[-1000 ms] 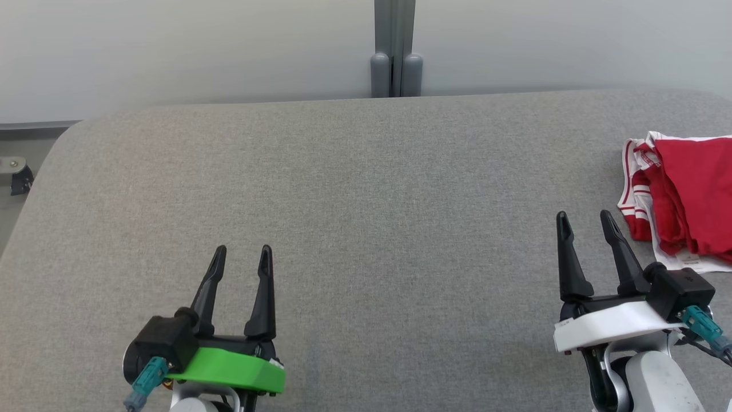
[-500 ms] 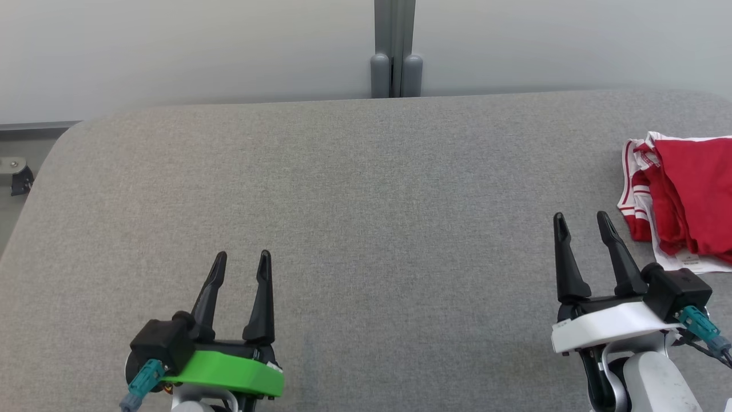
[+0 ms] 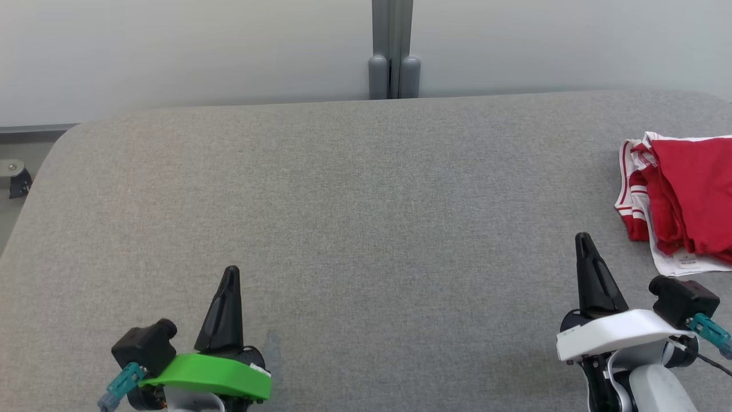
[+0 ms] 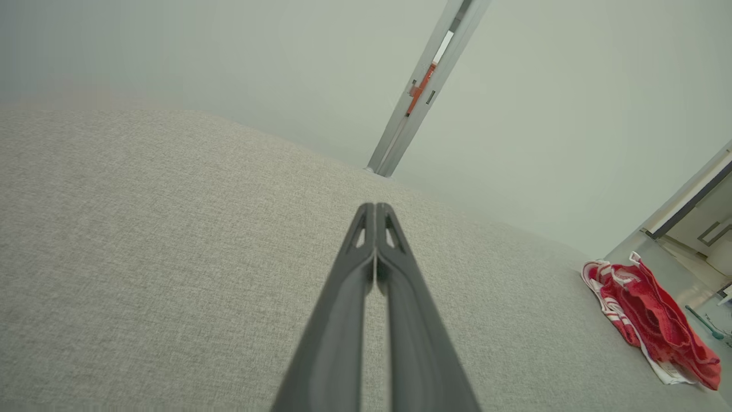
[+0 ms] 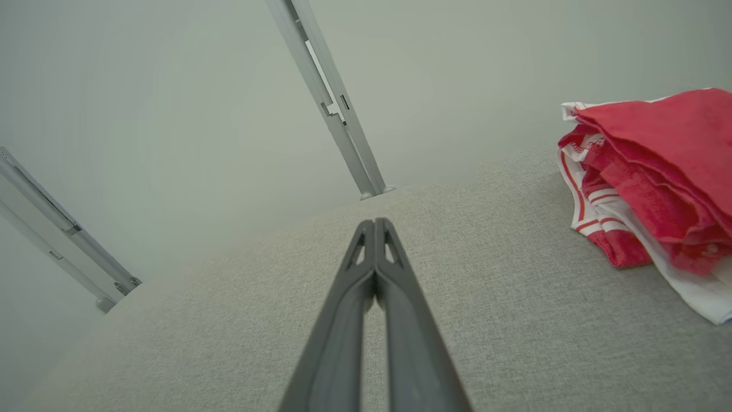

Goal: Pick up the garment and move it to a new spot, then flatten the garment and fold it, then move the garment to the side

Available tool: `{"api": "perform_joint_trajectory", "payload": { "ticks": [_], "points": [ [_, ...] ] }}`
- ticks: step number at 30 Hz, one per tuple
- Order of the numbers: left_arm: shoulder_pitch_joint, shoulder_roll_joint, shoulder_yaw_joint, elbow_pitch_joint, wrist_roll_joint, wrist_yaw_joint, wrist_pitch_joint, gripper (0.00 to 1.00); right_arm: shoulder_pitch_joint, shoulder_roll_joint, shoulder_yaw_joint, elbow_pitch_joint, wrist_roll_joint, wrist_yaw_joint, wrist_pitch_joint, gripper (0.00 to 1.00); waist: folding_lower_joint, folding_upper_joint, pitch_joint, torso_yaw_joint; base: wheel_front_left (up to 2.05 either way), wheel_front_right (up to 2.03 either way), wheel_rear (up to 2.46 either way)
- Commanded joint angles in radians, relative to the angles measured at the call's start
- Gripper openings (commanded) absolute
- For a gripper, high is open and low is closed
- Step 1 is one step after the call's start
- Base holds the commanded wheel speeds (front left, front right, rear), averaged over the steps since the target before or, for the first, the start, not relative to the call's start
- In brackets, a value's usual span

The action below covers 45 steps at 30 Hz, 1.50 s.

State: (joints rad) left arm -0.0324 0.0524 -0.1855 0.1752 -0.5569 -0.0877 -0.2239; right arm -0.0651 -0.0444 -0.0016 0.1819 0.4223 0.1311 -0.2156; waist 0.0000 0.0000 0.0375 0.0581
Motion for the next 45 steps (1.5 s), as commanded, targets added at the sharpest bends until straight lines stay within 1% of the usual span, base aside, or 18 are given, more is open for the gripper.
{"api": "perform_joint_trajectory", "payload": {
  "ticks": [1,11,22,45],
  "points": [
    [-0.017,0.009,0.012,-0.010,-0.039,-0.006,0.006,0.00,-0.019,-0.006,-0.006,-0.011,0.042,0.000,0.010,0.00,0.0000,0.0000,0.000,-0.001,0.00,0.00,0.00],
    [-0.029,0.017,0.040,0.005,-0.194,-0.012,0.043,0.00,-0.024,-0.008,-0.019,-0.001,0.207,0.000,0.053,0.00,0.0000,0.0000,-0.004,-0.006,0.00,0.00,0.00],
    [-0.039,0.023,0.070,0.015,-0.341,-0.018,0.080,0.00,-0.029,-0.010,-0.032,0.008,0.365,0.000,0.096,0.00,0.0000,0.0000,-0.007,-0.011,0.00,0.00,0.00],
    [-0.053,0.029,0.128,0.030,-0.591,-0.027,0.150,0.00,-0.036,-0.012,-0.056,0.025,0.638,0.000,0.171,0.00,0.0000,0.0000,-0.013,-0.023,0.00,0.00,0.00]
  ]
}}
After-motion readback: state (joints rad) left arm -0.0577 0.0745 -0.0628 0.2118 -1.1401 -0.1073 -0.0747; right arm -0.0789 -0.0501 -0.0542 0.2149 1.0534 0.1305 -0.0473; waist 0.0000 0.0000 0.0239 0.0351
